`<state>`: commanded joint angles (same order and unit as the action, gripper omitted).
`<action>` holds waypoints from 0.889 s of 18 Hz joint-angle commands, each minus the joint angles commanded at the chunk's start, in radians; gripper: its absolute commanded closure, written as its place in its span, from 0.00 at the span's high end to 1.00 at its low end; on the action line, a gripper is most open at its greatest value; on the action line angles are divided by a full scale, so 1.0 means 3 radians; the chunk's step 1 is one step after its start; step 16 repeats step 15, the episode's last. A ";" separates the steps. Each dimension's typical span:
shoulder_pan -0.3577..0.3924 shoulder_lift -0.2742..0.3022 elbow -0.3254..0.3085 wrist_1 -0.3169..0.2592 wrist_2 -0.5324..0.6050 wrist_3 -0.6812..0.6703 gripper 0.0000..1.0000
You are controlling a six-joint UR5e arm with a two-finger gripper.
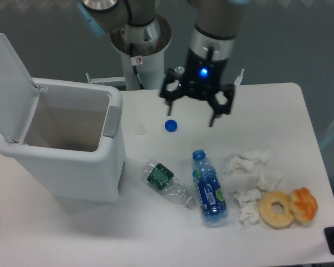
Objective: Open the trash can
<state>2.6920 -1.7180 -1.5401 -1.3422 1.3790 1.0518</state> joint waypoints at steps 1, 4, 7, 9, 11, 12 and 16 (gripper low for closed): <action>0.0000 -0.0076 0.0010 0.0005 0.0005 0.0194 1.00; 0.0046 -0.0296 0.0076 0.0132 0.0025 0.0655 1.00; 0.0118 -0.0496 0.0087 0.0439 0.0300 0.0860 1.00; 0.0184 -0.0649 0.0102 0.0593 0.0373 0.1069 1.00; 0.0251 -0.0716 0.0107 0.0654 0.0378 0.1213 1.00; 0.0286 -0.0731 0.0107 0.0660 0.0378 0.1229 1.00; 0.0307 -0.0772 0.0107 0.0670 0.0378 0.1229 1.00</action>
